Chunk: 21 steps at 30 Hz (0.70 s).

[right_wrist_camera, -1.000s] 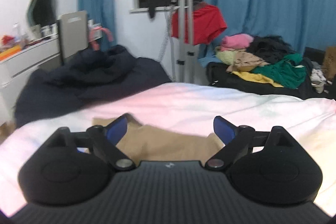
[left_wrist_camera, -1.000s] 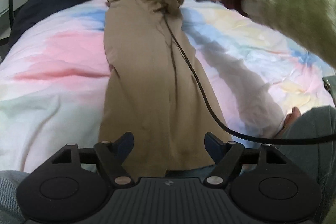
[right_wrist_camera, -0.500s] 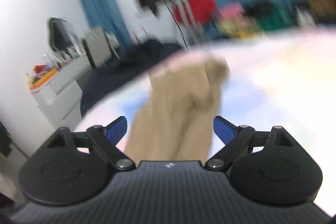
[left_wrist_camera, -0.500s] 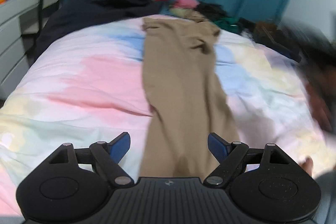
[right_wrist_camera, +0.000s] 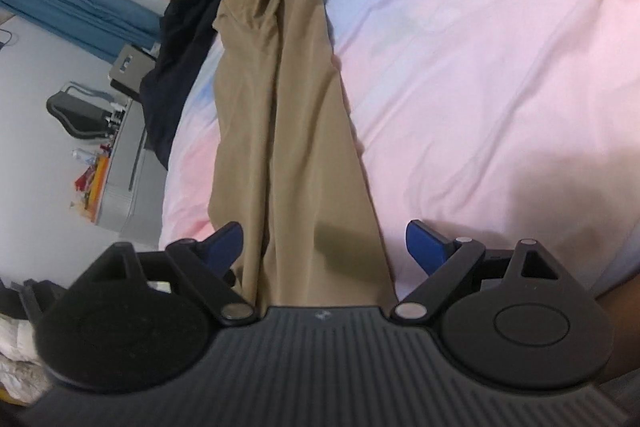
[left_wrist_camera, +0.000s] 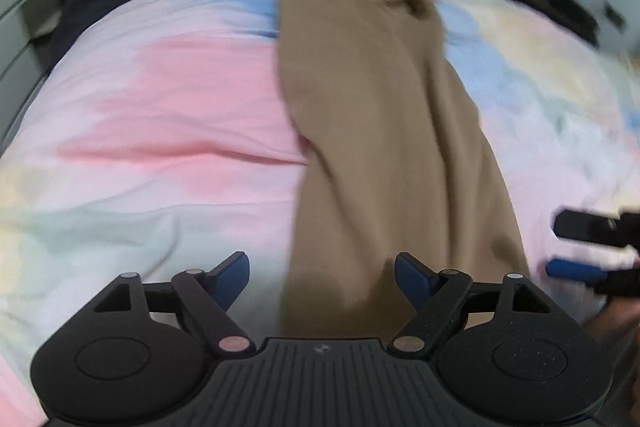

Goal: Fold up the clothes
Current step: 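Move the right gripper to the hem end and grasp it beside the left gripper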

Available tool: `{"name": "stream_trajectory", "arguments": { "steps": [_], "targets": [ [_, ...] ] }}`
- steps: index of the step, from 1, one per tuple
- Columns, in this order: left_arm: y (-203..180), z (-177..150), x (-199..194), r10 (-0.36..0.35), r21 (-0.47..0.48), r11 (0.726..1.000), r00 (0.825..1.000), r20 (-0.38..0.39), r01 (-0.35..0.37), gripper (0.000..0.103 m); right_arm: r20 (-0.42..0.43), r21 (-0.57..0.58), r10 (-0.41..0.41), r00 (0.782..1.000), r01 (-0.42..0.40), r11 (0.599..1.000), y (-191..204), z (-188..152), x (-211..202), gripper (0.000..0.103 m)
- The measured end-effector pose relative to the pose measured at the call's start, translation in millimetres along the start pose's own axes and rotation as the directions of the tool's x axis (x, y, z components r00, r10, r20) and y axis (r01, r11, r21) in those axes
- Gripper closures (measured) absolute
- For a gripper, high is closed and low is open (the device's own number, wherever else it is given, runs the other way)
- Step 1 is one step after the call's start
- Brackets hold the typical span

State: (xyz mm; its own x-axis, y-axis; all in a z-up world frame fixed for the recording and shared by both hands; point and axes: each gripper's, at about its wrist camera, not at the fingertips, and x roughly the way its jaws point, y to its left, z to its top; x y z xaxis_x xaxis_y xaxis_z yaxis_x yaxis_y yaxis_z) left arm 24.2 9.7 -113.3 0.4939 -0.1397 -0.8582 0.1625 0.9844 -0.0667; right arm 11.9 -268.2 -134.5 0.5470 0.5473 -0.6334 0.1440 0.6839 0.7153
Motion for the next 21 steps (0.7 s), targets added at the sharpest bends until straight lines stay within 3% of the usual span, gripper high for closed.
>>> {"name": "stream_trajectory", "arguments": {
  "steps": [3, 8, 12, 14, 17, 21],
  "targets": [
    [-8, -4, 7, 0.068, 0.037, 0.997, 0.997, -0.046, -0.067, 0.02, -0.01, -0.012, -0.001, 1.0, 0.001, 1.0, -1, -3, -1, 0.013],
    [-1, -5, 18, 0.12, -0.013, 0.992, 0.985, -0.121, -0.122, 0.015, -0.04, -0.007, 0.014, 0.999, -0.014, 1.0, -4, -4, 2, 0.013],
    [12, -7, 12, 0.109, -0.104, 0.987, 0.988, -0.11, -0.121, 0.015, -0.071, 0.002, 0.031, 0.997, -0.031, 1.0, -6, -7, 3, 0.013],
    [23, -8, 7, 0.097, -0.172, 0.979, 0.991, -0.092, -0.112, 0.02, -0.074, -0.004, 0.036, 0.997, -0.037, 0.999, -5, -7, 3, 0.013],
    [38, -11, 0, 0.034, -0.256, 0.965, 0.997, -0.072, -0.052, 0.024, -0.077, -0.014, 0.033, 0.996, -0.035, 0.999, -4, -8, 4, 0.014],
    [37, -10, 2, 0.017, -0.251, 0.968, 0.997, -0.071, -0.034, 0.027, -0.095, -0.017, 0.019, 0.995, -0.021, 1.0, -4, -9, 8, 0.026]
  ]
}}
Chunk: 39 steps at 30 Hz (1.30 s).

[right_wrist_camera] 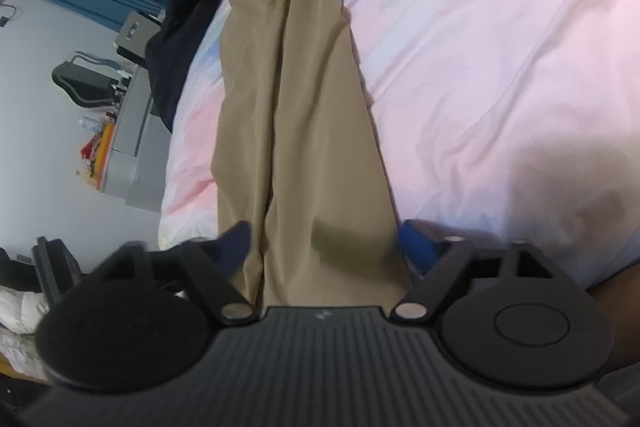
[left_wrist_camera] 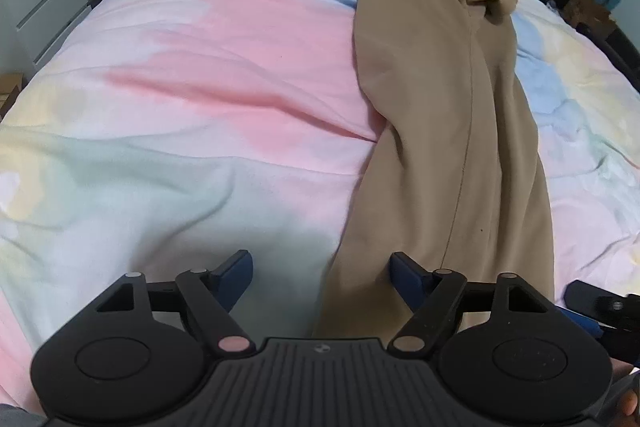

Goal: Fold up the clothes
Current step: 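Move the right gripper to the hem end and grasp it beside the left gripper, then lift the hem end with both grippers and fold it toward the collar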

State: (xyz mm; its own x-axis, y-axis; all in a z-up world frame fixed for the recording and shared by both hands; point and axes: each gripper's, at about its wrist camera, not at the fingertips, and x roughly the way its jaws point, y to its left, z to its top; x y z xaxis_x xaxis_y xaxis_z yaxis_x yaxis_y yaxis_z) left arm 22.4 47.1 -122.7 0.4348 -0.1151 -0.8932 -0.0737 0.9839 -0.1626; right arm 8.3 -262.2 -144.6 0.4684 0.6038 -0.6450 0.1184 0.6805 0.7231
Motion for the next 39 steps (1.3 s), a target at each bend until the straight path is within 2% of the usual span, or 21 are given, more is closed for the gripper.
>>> {"name": "stream_trajectory", "arguments": {
  "steps": [6, 10, 14, 16, 18, 20, 24, 27, 28, 29, 33, 36, 39],
  "targets": [
    [1, -2, -8, -0.034, 0.022, 0.999, 0.999, -0.007, 0.034, 0.028, -0.007, 0.001, -0.014, 1.0, 0.014, 1.0, 1, -1, 2, 0.026],
    [6, -3, -8, -0.12, 0.001, 0.993, 0.992, -0.043, 0.12, 0.03, -0.027, 0.009, -0.017, 0.999, 0.017, 1.0, -1, -2, 6, 0.031],
    [9, -5, -5, -0.245, -0.027, 0.97, 0.964, -0.104, 0.243, 0.03, -0.049, 0.043, 0.005, 0.999, -0.003, 0.999, -5, -3, 7, 0.037],
    [12, -6, -6, -0.278, -0.048, 0.961, 0.953, -0.119, 0.274, 0.03, -0.055, 0.053, 0.016, 0.998, -0.013, 0.998, -6, -3, 8, 0.038],
    [16, -7, -6, -0.313, -0.072, 0.95, 0.94, -0.135, 0.305, 0.031, -0.063, 0.06, 0.025, 0.998, -0.021, 0.998, -6, -4, 8, 0.048],
    [19, -10, -6, -0.345, -0.094, 0.938, 0.925, -0.161, 0.334, 0.033, -0.076, 0.059, 0.024, 0.997, -0.02, 0.998, -5, -7, 8, 0.049],
    [16, -18, -8, -0.311, -0.059, 0.95, 0.93, -0.194, 0.306, 0.034, -0.099, 0.02, -0.067, 0.993, 0.069, 0.997, -1, -14, 11, 0.051],
    [15, -21, -10, -0.28, -0.028, 0.96, 0.938, -0.205, 0.28, 0.035, -0.078, -0.002, -0.127, 0.989, 0.127, 0.992, 3, -17, 7, 0.05],
    [18, -22, -10, -0.266, -0.03, 0.964, 0.944, -0.197, 0.265, 0.041, -0.07, -0.009, -0.146, 0.987, 0.146, 0.989, 4, -18, 5, 0.05],
    [19, -23, -12, -0.256, -0.031, 0.967, 0.948, -0.189, 0.254, 0.048, -0.07, -0.012, -0.147, 0.987, 0.147, 0.989, 4, -19, 5, 0.047],
    [22, -28, -18, -0.238, -0.029, 0.971, 0.957, -0.168, 0.237, 0.055, -0.112, -0.017, -0.113, 0.987, 0.112, 0.994, 5, -25, 11, 0.046],
    [23, -30, -21, -0.246, -0.026, 0.969, 0.954, -0.171, 0.245, 0.055, -0.121, -0.041, -0.136, 0.983, 0.132, 0.99, 9, -28, 13, 0.046],
    [23, -30, -22, -0.267, -0.018, 0.963, 0.946, -0.185, 0.269, 0.04, -0.12, -0.063, -0.155, 0.981, 0.149, 0.987, 12, -30, 14, 0.045]
  ]
}}
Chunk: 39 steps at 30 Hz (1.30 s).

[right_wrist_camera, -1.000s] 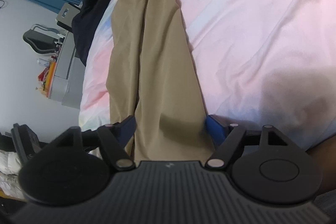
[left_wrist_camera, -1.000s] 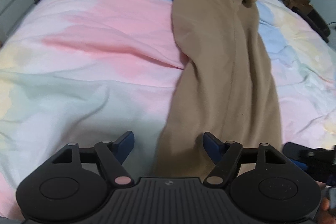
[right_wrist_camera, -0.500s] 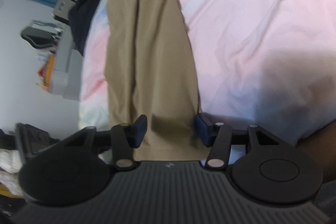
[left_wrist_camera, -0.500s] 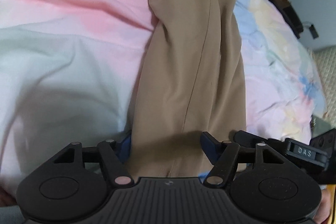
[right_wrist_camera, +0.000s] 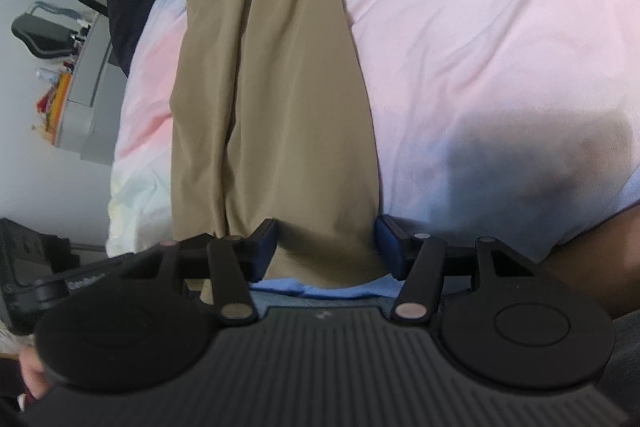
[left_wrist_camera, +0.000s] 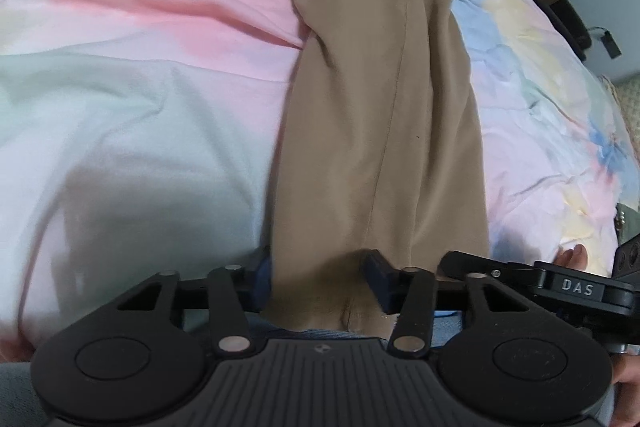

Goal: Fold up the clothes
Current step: 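Lift the hem end with both grippers and fold it toward the collar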

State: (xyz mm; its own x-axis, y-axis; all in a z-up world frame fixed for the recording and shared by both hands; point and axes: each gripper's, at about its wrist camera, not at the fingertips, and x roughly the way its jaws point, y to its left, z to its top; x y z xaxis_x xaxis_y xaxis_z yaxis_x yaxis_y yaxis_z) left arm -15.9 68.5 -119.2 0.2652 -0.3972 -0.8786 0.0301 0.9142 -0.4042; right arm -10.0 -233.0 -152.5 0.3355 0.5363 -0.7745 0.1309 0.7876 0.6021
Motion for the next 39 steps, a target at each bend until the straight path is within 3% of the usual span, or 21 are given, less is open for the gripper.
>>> {"name": "stream_trajectory", "arguments": {
  "steps": [3, 6, 7, 8, 9, 11, 13, 15, 17, 20, 25, 29, 32, 37, 39],
  "targets": [
    [-1, -2, -3, 0.015, 0.014, 1.0, 1.0, 0.013, -0.016, 0.049, 0.013, -0.004, -0.008, 1.0, 0.008, 1.0, 3, -2, 1, 0.043],
    [3, -4, -7, 0.02, -0.009, 1.0, 0.999, 0.039, -0.02, 0.068, 0.03, -0.034, 0.0, 1.0, 0.001, 0.999, 8, -5, 1, 0.047],
    [4, -5, -10, 0.018, -0.02, 1.0, 0.999, 0.049, -0.017, 0.078, 0.039, -0.025, 0.015, 0.999, -0.014, 1.0, 7, -6, 0, 0.052],
    [6, -6, -12, 0.014, -0.03, 0.999, 0.998, 0.06, -0.012, 0.091, 0.049, 0.0, 0.031, 0.998, -0.031, 1.0, 3, -7, -2, 0.07],
    [8, -7, -15, 0.01, -0.041, 0.999, 0.998, 0.07, -0.007, 0.095, 0.059, 0.027, 0.052, 0.997, -0.054, 0.998, 0, -8, -5, 0.084],
    [12, -7, -25, -0.077, -0.051, 0.995, 0.991, 0.111, 0.083, 0.101, 0.097, 0.07, 0.127, 0.987, -0.134, 0.989, -6, -8, -14, 0.09],
    [22, -9, -37, -0.172, -0.089, 0.977, 0.967, 0.189, 0.191, 0.101, 0.162, 0.105, 0.216, 0.963, -0.234, 0.967, -12, -7, -28, 0.091],
    [34, -6, -47, -0.257, -0.169, 0.937, 0.932, 0.257, 0.305, 0.101, 0.222, 0.128, 0.277, 0.935, -0.31, 0.942, -15, -4, -44, 0.092],
    [24, 5, -48, -0.324, -0.23, 0.886, 0.893, 0.313, 0.402, 0.101, 0.265, 0.13, 0.309, 0.913, -0.352, 0.927, -14, 1, -60, 0.092],
    [20, 10, -83, -0.379, -0.219, 0.844, 0.833, 0.403, 0.489, 0.101, 0.328, 0.087, 0.338, 0.882, -0.384, 0.919, -1, 10, -92, 0.092],
    [-4, 10, -148, -0.42, -0.108, 0.835, 0.751, 0.509, 0.54, 0.102, 0.408, -0.021, 0.383, 0.829, -0.411, 0.911, 26, 8, -144, 0.093],
    [-15, -8, -181, -0.427, -0.052, 0.839, 0.715, 0.554, 0.541, 0.102, 0.449, -0.058, 0.422, 0.788, -0.445, 0.893, 28, -12, -172, 0.093],
    [-28, -24, -186, -0.446, -0.025, 0.839, 0.715, 0.539, 0.543, 0.102, 0.462, -0.069, 0.44, 0.77, -0.463, 0.883, 24, -33, -185, 0.093],
    [-34, -60, -172, -0.435, -0.056, 0.849, 0.755, 0.492, 0.525, 0.102, 0.461, 0.004, 0.426, 0.778, -0.482, 0.876, 2, -68, -182, 0.093],
    [-34, -59, -159, -0.425, -0.078, 0.851, 0.768, 0.479, 0.52, 0.102, 0.456, 0.039, 0.414, 0.787, -0.483, 0.875, -8, -73, -173, 0.093]
  ]
}}
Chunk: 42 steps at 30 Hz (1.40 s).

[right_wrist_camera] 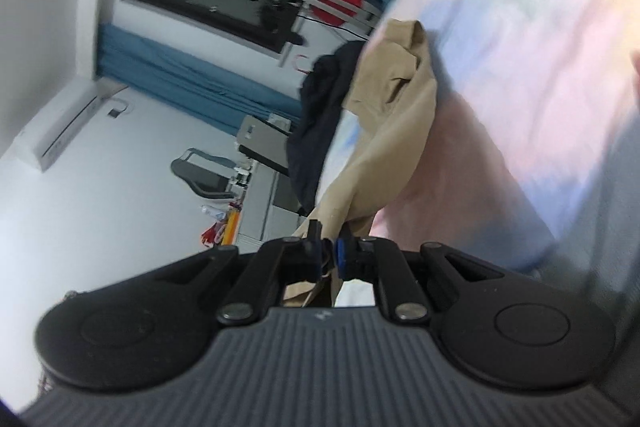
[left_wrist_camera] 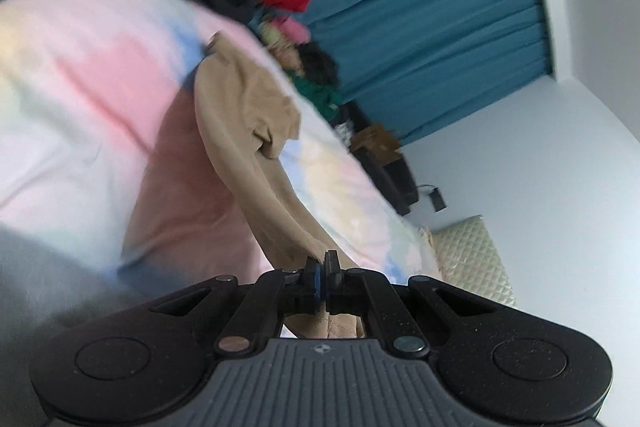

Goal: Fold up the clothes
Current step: 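Lift the hem end with both grippers and fold it toward the collar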

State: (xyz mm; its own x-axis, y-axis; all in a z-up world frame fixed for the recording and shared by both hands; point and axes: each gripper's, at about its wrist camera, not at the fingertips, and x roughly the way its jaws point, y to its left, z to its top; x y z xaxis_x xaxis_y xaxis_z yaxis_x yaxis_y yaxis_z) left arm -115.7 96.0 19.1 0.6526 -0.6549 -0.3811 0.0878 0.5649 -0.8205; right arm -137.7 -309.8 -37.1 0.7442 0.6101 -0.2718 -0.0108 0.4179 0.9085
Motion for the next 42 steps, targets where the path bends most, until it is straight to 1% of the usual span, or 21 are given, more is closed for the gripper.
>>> {"name": "stream_trajectory", "arguments": {
  "steps": [4, 7, 10, 12, 16, 20, 23, 26, 30, 32, 35, 37, 39, 40, 41, 42],
  "targets": [
    [5, 23, 36, 0.034, 0.035, 0.999, 0.999, 0.005, -0.034, 0.101, -0.004, 0.022, -0.03, 1.0, 0.03, 0.999, -13, 16, 28, 0.093],
    [11, 57, 72, 0.092, 0.031, 0.995, 0.996, 0.019, -0.093, 0.101, -0.004, 0.02, -0.062, 0.998, 0.062, 0.998, -15, 39, 63, 0.093],
    [16, 95, 108, 0.154, 0.046, 0.987, 0.987, 0.042, -0.156, 0.101, -0.003, -0.001, -0.097, 0.995, 0.097, 0.995, -14, 68, 105, 0.093],
    [21, 116, 123, 0.194, 0.061, 0.978, 0.979, 0.063, -0.198, 0.101, 0.005, -0.007, -0.116, 0.993, 0.116, 0.993, -16, 86, 132, 0.093],
    [35, 159, 173, 0.27, 0.077, 0.958, 0.96, 0.074, -0.275, 0.101, 0.021, -0.025, -0.165, 0.986, 0.166, 0.986, -22, 116, 187, 0.093],
    [52, 187, 216, 0.351, 0.133, 0.923, 0.931, 0.096, -0.362, 0.1, 0.027, -0.072, -0.202, 0.979, 0.204, 0.976, -34, 136, 234, 0.093],
    [71, 198, 250, 0.385, 0.162, 0.905, 0.919, 0.084, -0.394, 0.1, 0.021, -0.096, -0.237, 0.971, 0.238, 0.967, -51, 147, 262, 0.092],
    [82, 200, 278, 0.418, 0.224, 0.876, 0.904, 0.087, -0.426, 0.1, 0.016, -0.114, -0.276, 0.961, 0.276, 0.954, -70, 154, 282, 0.092],
    [97, 195, 300, 0.45, 0.28, 0.846, 0.889, 0.078, -0.453, 0.099, 0.007, -0.108, -0.315, 0.949, 0.314, 0.943, -89, 159, 300, 0.092],
    [103, 193, 306, 0.465, 0.286, 0.839, 0.883, 0.065, -0.463, 0.099, -0.002, -0.123, -0.336, 0.942, 0.333, 0.935, -92, 161, 307, 0.092],
    [113, 191, 312, 0.481, 0.269, 0.839, 0.876, 0.037, -0.472, 0.097, -0.009, -0.167, -0.368, 0.93, 0.361, 0.917, -93, 160, 314, 0.092],
    [113, 190, 313, 0.485, 0.273, 0.836, 0.874, 0.04, -0.476, 0.096, -0.002, -0.199, -0.38, 0.925, 0.372, 0.907, -89, 159, 315, 0.092],
    [109, 187, 310, 0.486, 0.289, 0.831, 0.873, 0.04, -0.476, 0.085, 0.006, -0.217, -0.385, 0.923, 0.377, 0.901, -85, 157, 313, 0.091],
    [105, 185, 307, 0.484, 0.299, 0.829, 0.874, 0.04, -0.472, 0.07, 0.009, -0.221, -0.386, 0.923, 0.378, 0.899, -84, 157, 312, 0.091],
    [100, 183, 303, 0.478, 0.309, 0.828, 0.877, 0.047, -0.468, 0.051, 0.013, -0.223, -0.384, 0.923, 0.377, 0.899, -82, 157, 310, 0.09],
    [94, 180, 299, 0.47, 0.318, 0.828, 0.881, 0.057, -0.462, 0.043, 0.015, -0.232, -0.382, 0.924, 0.375, 0.898, -78, 156, 308, 0.088]
  ]
}}
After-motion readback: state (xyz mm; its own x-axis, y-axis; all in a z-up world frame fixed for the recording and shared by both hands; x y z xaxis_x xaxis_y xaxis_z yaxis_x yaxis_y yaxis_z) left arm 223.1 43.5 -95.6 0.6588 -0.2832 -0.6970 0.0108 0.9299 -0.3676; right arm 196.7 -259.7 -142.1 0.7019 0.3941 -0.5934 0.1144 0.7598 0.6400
